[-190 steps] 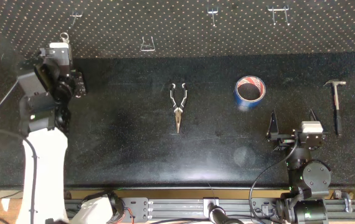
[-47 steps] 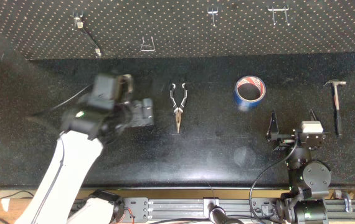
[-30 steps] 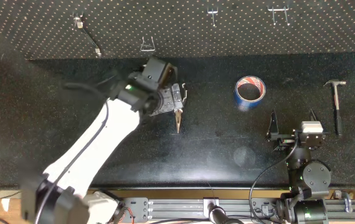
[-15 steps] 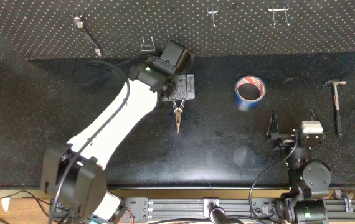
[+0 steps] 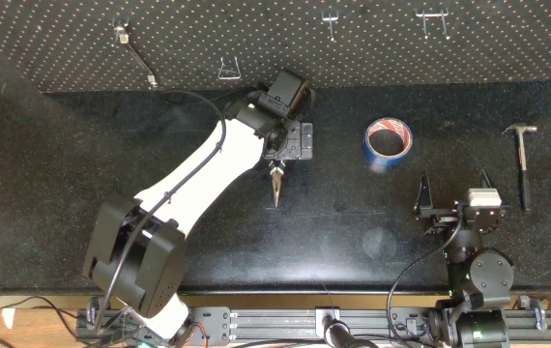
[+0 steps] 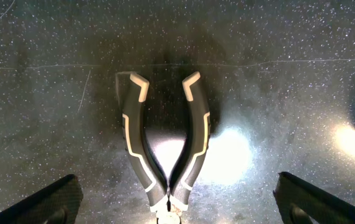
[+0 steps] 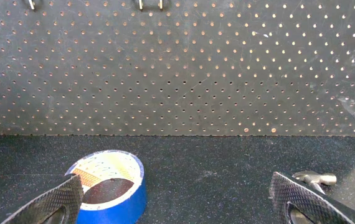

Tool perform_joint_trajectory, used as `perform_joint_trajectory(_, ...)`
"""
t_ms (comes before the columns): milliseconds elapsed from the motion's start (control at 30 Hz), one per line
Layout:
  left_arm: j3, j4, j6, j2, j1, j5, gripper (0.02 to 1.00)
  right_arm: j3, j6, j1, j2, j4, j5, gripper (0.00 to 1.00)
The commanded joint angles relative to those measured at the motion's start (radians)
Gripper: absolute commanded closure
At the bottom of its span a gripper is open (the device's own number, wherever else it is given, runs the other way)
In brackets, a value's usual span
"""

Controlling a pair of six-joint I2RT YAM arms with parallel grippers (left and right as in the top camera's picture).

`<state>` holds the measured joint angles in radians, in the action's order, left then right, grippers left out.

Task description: Place Tools Onto Pegboard

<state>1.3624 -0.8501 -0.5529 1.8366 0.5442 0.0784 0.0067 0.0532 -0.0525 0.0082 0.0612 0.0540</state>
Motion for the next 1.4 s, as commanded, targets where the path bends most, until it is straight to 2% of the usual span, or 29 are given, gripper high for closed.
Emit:
perform_joint_trajectory(33,0.018,0.002,0.008,0.034,-0.035,0.023,0.023,-0.002,-0.014,0.005,-0.005,0.006,0.013,0.023)
perform_joint_trajectory(167,0.018,0.003,0.009,0.035,-0.069,0.023,0.023,-0.002,-0.014,0.005,-0.005,0.006,0.013,0.023)
perform_joint_trajectory(267,0.017,0.02,0.018,0.035,-0.065,0.018,0.023,-0.002,-0.014,0.005,-0.005,0.006,0.013,0.023)
perform_joint_trajectory(333,0.017,0.028,0.074,0.036,-0.064,-0.016,0.023,-0.002,-0.014,0.005,-0.005,0.006,0.013,0.023)
perform_joint_trajectory(533,0.017,-0.002,0.101,0.085,-0.039,-0.011,0.023,-0.002,-0.014,0.005,-0.005,0.006,0.013,0.023)
perform_joint_trajectory(833,0.017,0.052,-0.05,0.095,-0.034,0.0,0.023,-0.002,-0.014,0.005,-0.005,0.006,0.013,0.023)
perform_joint_trajectory(1400,0.017,0.055,-0.049,0.135,-0.033,-0.003,0.023,-0.002,-0.014,0.005,-0.005,0.006,0.013,0.023)
